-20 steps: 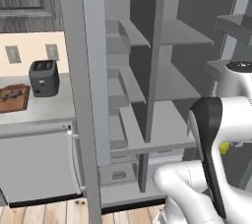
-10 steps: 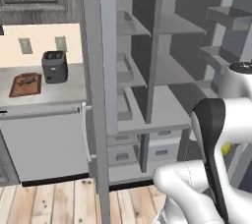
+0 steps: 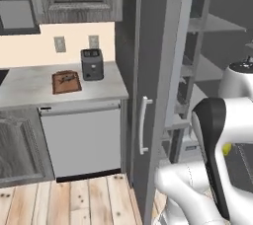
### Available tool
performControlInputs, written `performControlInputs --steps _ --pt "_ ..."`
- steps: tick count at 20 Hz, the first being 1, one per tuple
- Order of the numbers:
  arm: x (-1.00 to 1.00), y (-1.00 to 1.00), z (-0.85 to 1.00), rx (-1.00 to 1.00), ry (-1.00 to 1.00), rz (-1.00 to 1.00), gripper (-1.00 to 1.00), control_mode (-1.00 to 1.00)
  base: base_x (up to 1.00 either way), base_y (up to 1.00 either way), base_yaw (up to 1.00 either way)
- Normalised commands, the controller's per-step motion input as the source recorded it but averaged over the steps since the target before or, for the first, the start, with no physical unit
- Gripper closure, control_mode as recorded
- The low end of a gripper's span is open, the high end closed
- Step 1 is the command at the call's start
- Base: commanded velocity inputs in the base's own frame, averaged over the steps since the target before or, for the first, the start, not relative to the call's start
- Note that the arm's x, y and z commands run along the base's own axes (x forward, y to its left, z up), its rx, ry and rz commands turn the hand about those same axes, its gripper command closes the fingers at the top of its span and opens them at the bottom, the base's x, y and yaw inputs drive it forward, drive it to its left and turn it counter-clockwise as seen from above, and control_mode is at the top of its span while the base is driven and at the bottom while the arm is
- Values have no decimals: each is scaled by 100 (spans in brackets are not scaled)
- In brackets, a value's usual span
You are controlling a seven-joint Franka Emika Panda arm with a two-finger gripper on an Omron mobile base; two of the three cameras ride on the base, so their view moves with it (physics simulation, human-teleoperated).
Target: Retrieve a lemon from the fridge and place it on the cutting board with the fish.
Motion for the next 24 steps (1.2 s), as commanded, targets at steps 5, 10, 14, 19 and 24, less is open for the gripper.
performControlInputs --steps 5,10,14,19,24 --pt "0 0 0 0 0 0 100 100 -29 100 -6" --pt "0 0 0 0 0 0 100 100 -26 86 -5" --pt "0 0 0 0 0 0 100 100 -16 71 -6" --pt "0 0 0 0 0 0 100 100 -2 86 -14" --pt "0 0 0 0 0 0 100 100 8 72 -17"
